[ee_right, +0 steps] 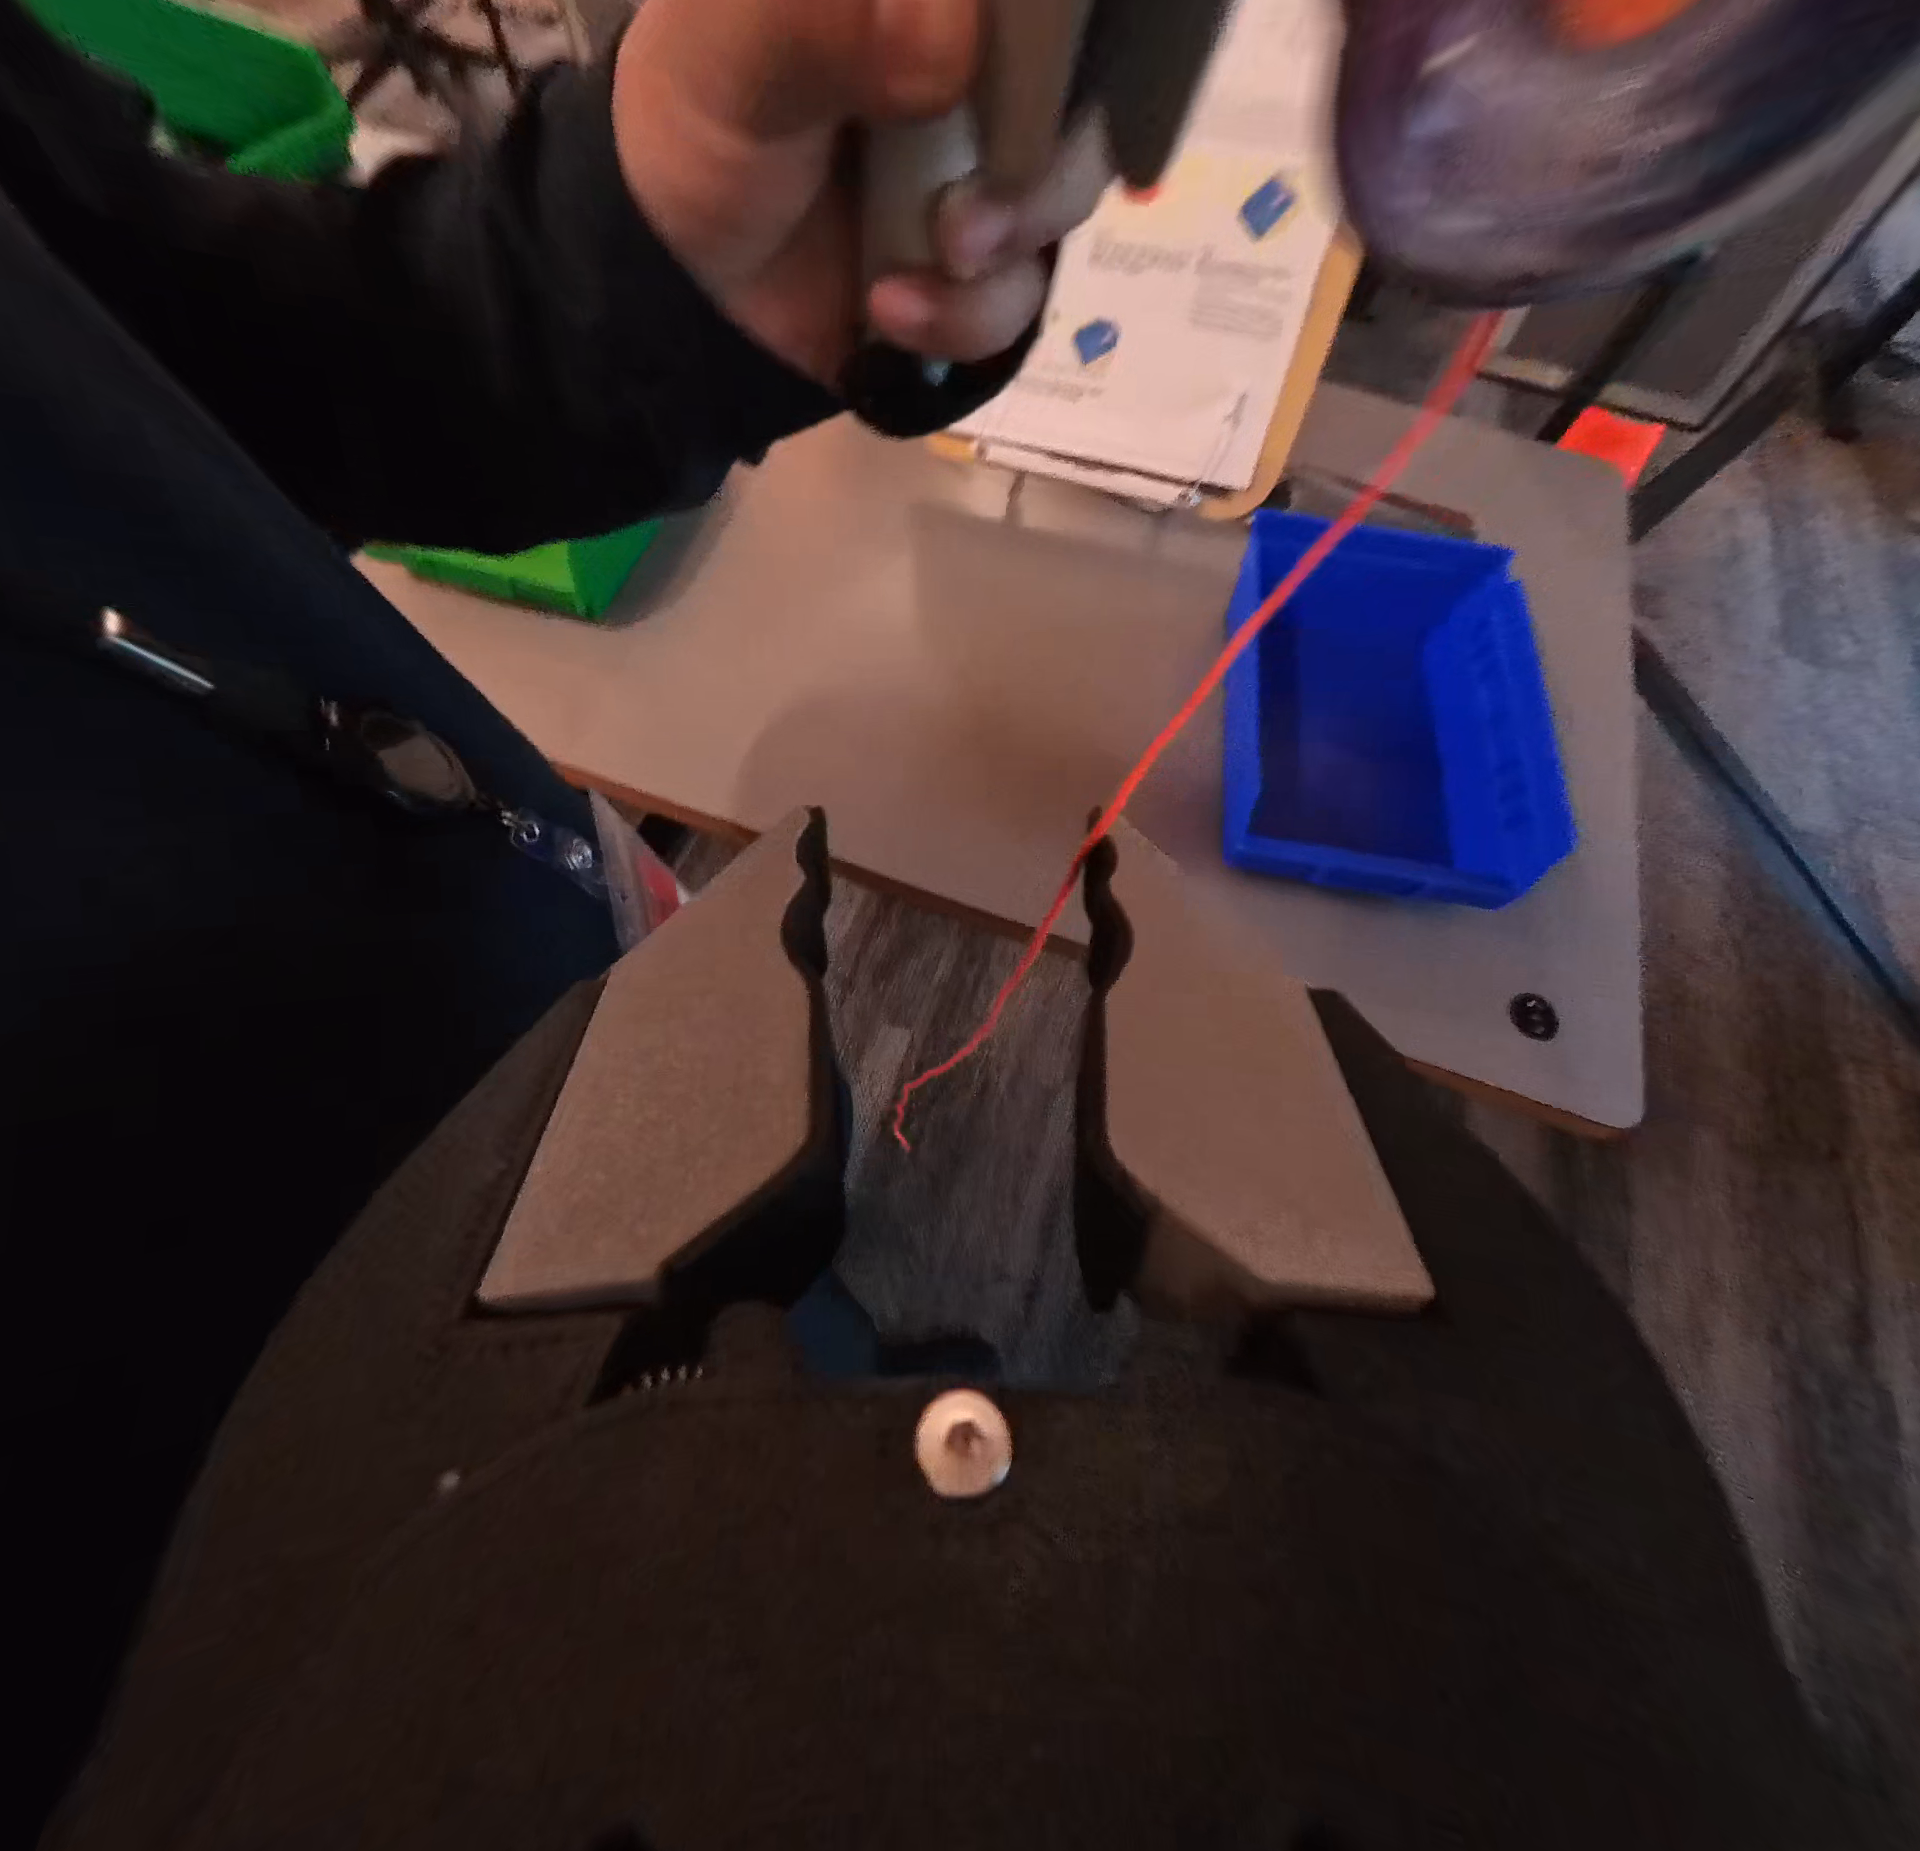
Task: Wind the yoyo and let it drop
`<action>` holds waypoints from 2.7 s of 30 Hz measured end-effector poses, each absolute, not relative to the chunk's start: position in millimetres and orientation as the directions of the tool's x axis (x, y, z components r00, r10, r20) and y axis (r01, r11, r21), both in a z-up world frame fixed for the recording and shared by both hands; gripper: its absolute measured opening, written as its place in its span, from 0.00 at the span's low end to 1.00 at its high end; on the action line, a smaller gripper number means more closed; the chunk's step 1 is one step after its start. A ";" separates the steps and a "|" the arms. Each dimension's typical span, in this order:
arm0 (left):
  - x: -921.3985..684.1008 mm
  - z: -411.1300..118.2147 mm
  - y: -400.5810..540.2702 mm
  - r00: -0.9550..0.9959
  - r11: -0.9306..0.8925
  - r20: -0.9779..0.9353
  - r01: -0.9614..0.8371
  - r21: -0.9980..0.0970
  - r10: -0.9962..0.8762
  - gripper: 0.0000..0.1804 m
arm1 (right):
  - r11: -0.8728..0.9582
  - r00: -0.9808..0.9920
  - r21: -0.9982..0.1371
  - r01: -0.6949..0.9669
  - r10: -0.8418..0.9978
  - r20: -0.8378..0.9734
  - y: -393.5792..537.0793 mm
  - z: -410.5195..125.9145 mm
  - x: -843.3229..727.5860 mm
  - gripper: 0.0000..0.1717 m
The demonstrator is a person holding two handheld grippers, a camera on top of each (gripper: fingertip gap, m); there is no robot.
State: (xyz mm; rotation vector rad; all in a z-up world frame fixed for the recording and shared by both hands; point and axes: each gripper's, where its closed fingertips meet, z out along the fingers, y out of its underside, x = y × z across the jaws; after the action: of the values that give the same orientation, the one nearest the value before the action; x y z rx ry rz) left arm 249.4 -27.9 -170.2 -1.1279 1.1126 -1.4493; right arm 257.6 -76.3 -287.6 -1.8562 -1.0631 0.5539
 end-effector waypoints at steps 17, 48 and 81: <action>216.9 -135.0 3.5 -0.098 -0.182 0.157 0.340 -0.923 -0.983 0.01 | -0.427 0.796 -0.891 0.155 0.588 -0.144 -61.6 -299.7 415.0 0.29; 251.5 -167.4 -53.0 -0.420 -0.352 0.262 0.151 -0.924 -0.869 0.01 | -0.040 0.525 -0.964 0.263 0.844 0.108 -30.4 -201.5 284.1 0.16; 266.9 -201.9 -35.8 -0.342 -0.491 0.440 0.075 -0.868 -0.830 0.01 | -0.097 0.572 -0.961 0.258 0.817 0.071 -29.5 -238.1 284.3 0.18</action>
State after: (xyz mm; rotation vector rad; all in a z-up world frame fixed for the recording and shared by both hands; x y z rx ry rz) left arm 266.9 -35.8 -201.9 -1.2621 1.0382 -1.8919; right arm 284.3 -29.5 -238.1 -1.6462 -0.9149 0.6028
